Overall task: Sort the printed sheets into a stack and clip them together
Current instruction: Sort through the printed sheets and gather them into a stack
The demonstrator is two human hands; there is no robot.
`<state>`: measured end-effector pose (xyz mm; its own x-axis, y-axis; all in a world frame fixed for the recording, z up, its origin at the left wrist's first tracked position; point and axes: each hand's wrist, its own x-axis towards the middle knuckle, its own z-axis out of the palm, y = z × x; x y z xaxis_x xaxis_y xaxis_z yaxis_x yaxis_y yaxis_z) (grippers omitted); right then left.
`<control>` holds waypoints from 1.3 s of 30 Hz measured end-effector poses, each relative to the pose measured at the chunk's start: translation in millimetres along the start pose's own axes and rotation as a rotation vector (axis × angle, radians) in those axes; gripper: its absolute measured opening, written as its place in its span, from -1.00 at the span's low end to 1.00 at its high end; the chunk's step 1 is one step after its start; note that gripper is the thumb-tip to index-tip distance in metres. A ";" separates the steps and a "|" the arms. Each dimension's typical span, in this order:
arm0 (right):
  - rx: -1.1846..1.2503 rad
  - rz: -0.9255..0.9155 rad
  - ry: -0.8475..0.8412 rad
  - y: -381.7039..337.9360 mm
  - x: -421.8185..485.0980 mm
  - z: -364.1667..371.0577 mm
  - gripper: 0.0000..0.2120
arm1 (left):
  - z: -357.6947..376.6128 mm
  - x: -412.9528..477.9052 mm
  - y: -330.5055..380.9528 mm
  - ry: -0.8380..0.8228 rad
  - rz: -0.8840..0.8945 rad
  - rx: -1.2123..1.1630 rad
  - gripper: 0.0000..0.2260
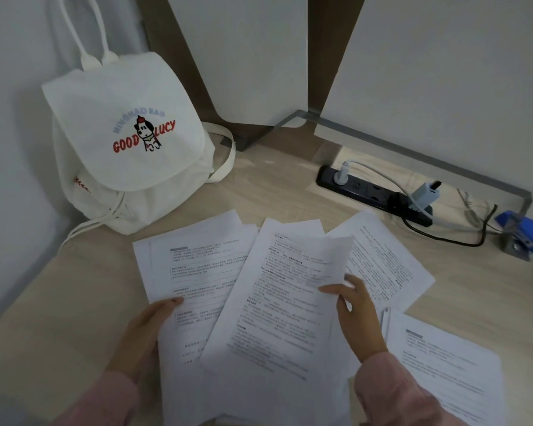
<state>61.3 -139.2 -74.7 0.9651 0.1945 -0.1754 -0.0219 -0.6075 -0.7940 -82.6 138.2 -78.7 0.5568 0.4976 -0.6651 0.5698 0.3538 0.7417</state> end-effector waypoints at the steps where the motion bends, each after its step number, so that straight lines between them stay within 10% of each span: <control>1: 0.132 0.111 -0.034 -1.6 1.3 0.2 -0.57 | 1.1 -1.0 0.0 -0.005 0.012 0.010 -0.86; 6: 0.508 0.498 -0.032 -2.0 3.9 4.3 -0.62 | 0.6 2.5 -2.0 -0.003 0.043 0.104 -0.86; 27: 0.407 0.379 -0.264 -12.9 -1.7 34.5 -0.52 | 10.9 3.7 -4.4 -0.030 0.055 0.339 -0.95; 39: 0.339 0.500 0.187 23.3 17.3 -21.2 -0.71 | 14.6 2.7 -4.4 0.077 0.037 0.185 -0.83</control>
<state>83.0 -166.3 -83.9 0.8455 -0.2063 -0.4925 -0.5338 -0.3065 -0.7881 -74.8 126.4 -85.0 0.5351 0.5693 -0.6241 0.6554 0.1863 0.7319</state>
